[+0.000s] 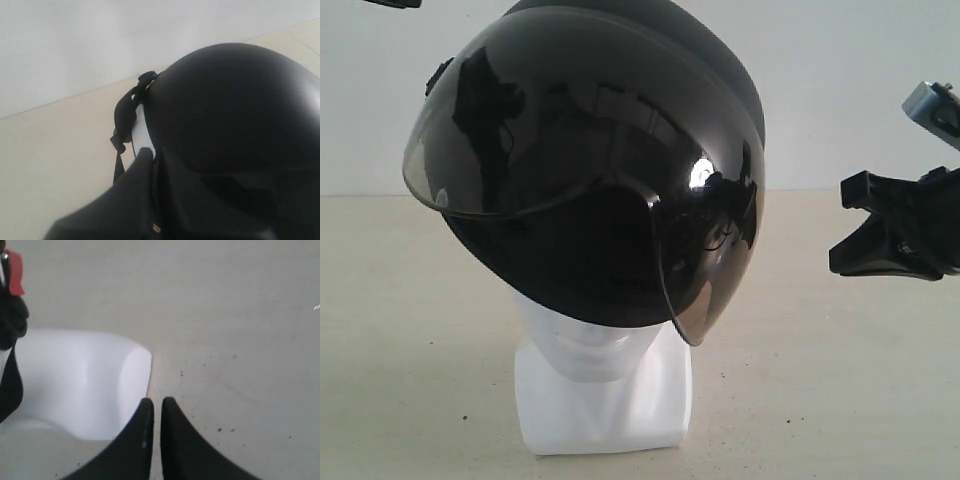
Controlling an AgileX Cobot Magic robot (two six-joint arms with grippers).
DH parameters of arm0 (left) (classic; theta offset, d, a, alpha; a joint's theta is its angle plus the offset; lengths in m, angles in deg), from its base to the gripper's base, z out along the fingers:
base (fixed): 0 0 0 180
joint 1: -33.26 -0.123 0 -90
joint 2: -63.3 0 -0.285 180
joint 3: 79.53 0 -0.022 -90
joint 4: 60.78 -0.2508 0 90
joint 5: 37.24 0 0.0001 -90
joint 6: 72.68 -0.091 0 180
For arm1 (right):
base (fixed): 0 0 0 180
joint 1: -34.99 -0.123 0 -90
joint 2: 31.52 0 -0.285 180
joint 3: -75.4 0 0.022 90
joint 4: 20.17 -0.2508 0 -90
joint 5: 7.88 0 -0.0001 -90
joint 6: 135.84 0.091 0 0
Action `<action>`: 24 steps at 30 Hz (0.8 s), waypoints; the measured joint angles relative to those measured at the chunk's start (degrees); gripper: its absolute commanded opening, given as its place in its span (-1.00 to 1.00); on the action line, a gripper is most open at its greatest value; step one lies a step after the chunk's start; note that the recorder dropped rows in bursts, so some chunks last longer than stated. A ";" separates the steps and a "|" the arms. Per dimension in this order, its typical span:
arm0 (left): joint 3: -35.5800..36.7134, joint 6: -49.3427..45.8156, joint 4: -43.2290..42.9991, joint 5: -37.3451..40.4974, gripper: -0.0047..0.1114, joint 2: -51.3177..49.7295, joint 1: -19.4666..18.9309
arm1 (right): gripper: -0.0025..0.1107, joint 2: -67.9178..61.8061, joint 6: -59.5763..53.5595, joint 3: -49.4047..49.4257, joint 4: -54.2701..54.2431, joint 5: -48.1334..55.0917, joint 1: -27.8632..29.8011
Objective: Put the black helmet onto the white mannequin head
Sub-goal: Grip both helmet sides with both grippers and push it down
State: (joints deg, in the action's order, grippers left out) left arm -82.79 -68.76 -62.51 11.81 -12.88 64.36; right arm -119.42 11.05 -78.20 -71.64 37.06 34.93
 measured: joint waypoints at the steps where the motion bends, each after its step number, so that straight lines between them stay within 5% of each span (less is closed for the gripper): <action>1: -0.03 -0.13 0.00 0.50 -0.84 -0.11 0.00 | -0.84 0.00 0.00 0.00 0.00 -1.77 0.00; 18: -0.03 -1.48 -3.29 4.05 -0.84 -1.45 0.00 | -0.84 -0.11 3.18 0.00 -8.84 1.22 0.00; 24: -0.03 -1.58 -3.39 3.71 -0.84 -1.45 0.00 | -0.84 -1.94 2.72 0.00 -12.24 -1.98 -7.88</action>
State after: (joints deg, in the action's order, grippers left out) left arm -82.81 -70.34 -65.90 15.52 -14.33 64.36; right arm -121.36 13.77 -78.20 -83.88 35.07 27.05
